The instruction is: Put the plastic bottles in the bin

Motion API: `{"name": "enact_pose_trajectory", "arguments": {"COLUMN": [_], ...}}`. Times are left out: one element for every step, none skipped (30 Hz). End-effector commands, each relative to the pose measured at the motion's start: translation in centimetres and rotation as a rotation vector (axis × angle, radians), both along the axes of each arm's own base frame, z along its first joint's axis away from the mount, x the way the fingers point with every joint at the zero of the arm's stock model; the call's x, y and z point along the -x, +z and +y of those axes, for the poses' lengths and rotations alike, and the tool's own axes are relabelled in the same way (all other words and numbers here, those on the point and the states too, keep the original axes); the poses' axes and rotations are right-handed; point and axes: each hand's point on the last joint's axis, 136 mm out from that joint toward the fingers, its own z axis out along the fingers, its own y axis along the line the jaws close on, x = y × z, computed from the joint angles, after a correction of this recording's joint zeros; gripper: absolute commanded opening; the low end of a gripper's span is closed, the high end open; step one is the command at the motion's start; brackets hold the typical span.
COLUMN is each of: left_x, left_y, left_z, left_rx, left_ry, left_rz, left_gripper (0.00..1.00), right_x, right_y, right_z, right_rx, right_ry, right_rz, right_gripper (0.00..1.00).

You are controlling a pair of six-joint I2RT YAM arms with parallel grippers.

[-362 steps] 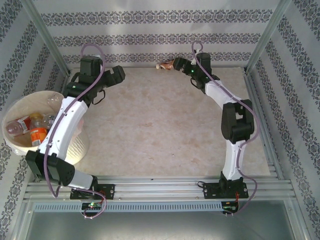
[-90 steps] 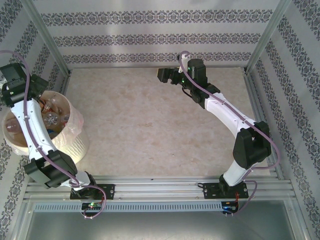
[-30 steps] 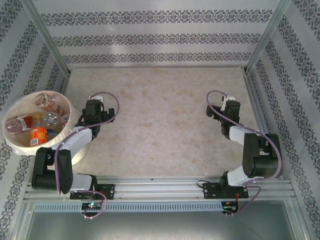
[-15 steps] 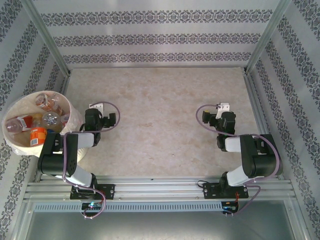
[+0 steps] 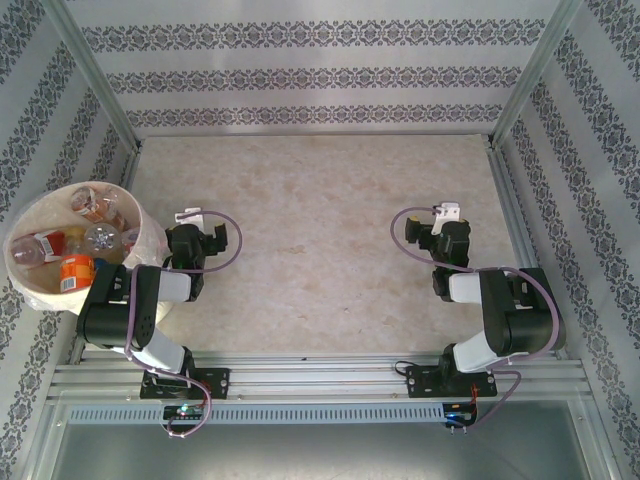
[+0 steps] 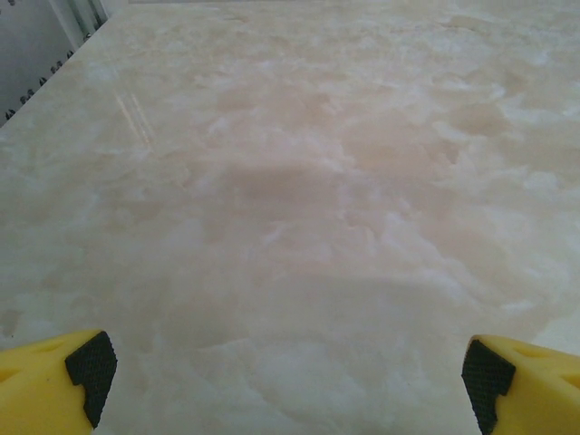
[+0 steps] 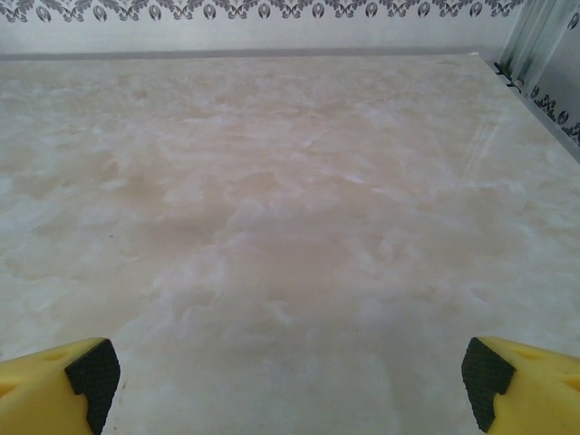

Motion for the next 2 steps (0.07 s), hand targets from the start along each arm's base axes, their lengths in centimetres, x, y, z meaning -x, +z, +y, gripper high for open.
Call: {"name": "enact_pose_trajectory", "arguments": {"left_x": [-0.39, -0.4], "left_y": [1.04, 1.14], "left_z": [0.03, 0.03], "left_rx": [0.004, 0.003], "left_ry": [0.016, 0.016], "left_rz": [-0.053, -0.056], "left_gripper": [1.0, 1.0], "right_x": [-0.68, -0.68], "right_y": [0.98, 1.02], "right_z": [0.18, 0.2], "right_rx": [0.008, 0.008], "right_ry": [0.019, 0.019], "right_rz": [-0.031, -0.033], "right_gripper": [0.98, 0.98]}}
